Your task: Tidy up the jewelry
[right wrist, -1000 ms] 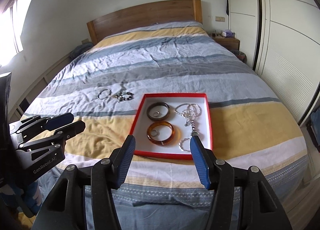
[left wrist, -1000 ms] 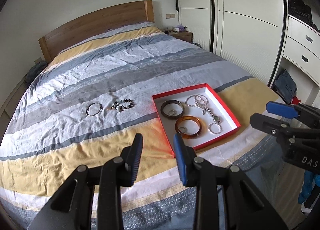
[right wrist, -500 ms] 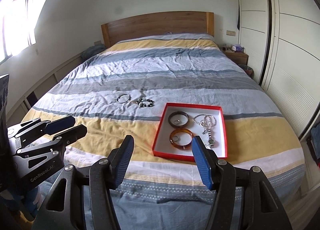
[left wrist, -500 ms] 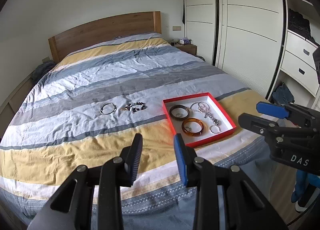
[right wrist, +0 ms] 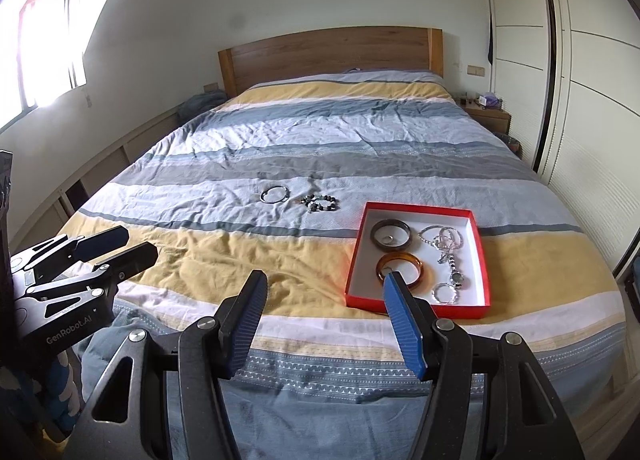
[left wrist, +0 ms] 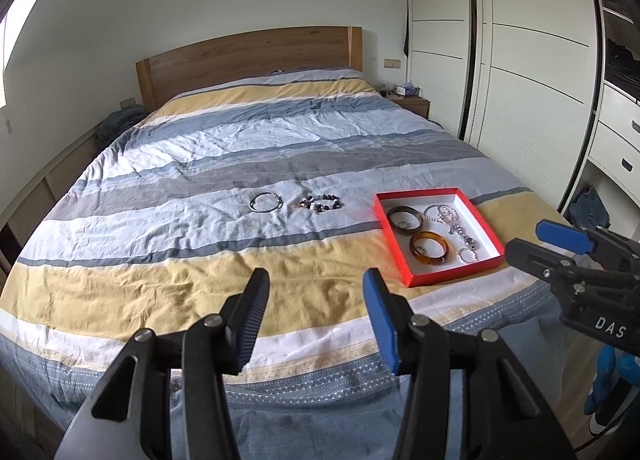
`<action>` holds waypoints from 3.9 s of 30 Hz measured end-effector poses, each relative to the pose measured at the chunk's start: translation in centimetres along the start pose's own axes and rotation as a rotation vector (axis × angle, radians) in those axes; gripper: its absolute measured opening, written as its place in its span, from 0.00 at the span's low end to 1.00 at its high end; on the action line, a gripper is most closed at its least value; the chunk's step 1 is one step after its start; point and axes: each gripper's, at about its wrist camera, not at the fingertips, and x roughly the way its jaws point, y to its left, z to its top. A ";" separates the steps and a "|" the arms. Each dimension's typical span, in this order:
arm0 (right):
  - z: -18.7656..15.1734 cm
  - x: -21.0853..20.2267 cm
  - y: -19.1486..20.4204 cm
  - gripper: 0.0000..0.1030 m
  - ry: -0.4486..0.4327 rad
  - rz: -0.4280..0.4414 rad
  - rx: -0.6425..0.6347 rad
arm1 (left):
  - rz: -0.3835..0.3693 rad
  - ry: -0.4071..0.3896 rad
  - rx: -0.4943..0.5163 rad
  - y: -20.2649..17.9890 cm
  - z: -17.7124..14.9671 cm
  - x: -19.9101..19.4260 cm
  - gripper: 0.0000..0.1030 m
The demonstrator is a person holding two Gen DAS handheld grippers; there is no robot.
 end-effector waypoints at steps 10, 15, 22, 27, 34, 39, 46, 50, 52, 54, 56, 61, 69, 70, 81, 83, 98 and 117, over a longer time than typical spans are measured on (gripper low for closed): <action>-0.4 1.0 -0.1 0.64 -0.004 0.004 0.018 | 0.027 0.015 -0.037 1.9 -1.2 1.3 0.46; -0.7 2.1 -0.3 0.64 0.010 0.010 0.028 | 0.057 0.043 -0.055 3.1 -1.6 2.4 0.46; -0.4 3.9 -0.5 0.64 0.030 0.021 0.030 | 0.082 0.074 -0.103 5.5 -1.7 4.2 0.46; 0.2 5.5 -0.6 0.64 0.045 0.036 0.022 | 0.114 0.096 -0.121 7.4 -1.4 5.9 0.46; 1.3 8.6 -0.3 0.64 0.072 0.049 -0.001 | 0.143 0.137 -0.156 10.0 -0.9 9.1 0.46; 2.4 11.4 0.1 0.64 0.097 0.067 -0.018 | 0.179 0.166 -0.178 11.3 -0.5 11.6 0.46; 3.9 15.5 0.6 0.64 0.126 0.104 -0.057 | 0.190 0.191 -0.205 12.9 0.5 15.4 0.46; 4.8 18.2 1.0 0.64 0.142 0.119 -0.071 | 0.182 0.203 -0.214 13.6 1.5 17.8 0.46; 5.4 19.7 1.2 0.64 0.151 0.127 -0.080 | 0.176 0.207 -0.218 13.8 2.2 19.1 0.46; 6.0 21.5 1.4 0.64 0.167 0.137 -0.088 | 0.165 0.215 -0.227 14.2 2.8 20.7 0.46; 6.6 23.2 1.5 0.64 0.183 0.147 -0.098 | 0.153 0.223 -0.237 14.5 3.5 22.2 0.46; 7.9 28.0 1.5 0.64 0.235 0.159 -0.094 | 0.117 0.250 -0.252 15.2 5.3 27.0 0.46; 10.1 35.3 1.7 0.65 0.310 0.150 -0.141 | 0.078 0.307 -0.265 16.0 7.2 34.5 0.46; 10.3 36.2 1.7 0.65 0.325 0.148 -0.148 | 0.072 0.314 -0.268 16.1 7.3 35.3 0.46; 11.6 43.5 1.3 0.71 0.434 0.096 -0.178 | 0.073 0.367 -0.212 15.0 8.4 42.9 0.46; 11.5 44.5 1.2 0.71 0.458 0.082 -0.183 | 0.079 0.372 -0.200 14.7 8.4 43.8 0.46; 9.7 45.0 1.8 0.22 0.473 0.009 -0.191 | 0.119 0.330 -0.171 14.1 8.4 44.8 0.25; 10.9 35.7 5.1 0.17 0.317 0.058 -0.148 | 0.187 0.220 -0.224 15.5 10.2 36.2 0.04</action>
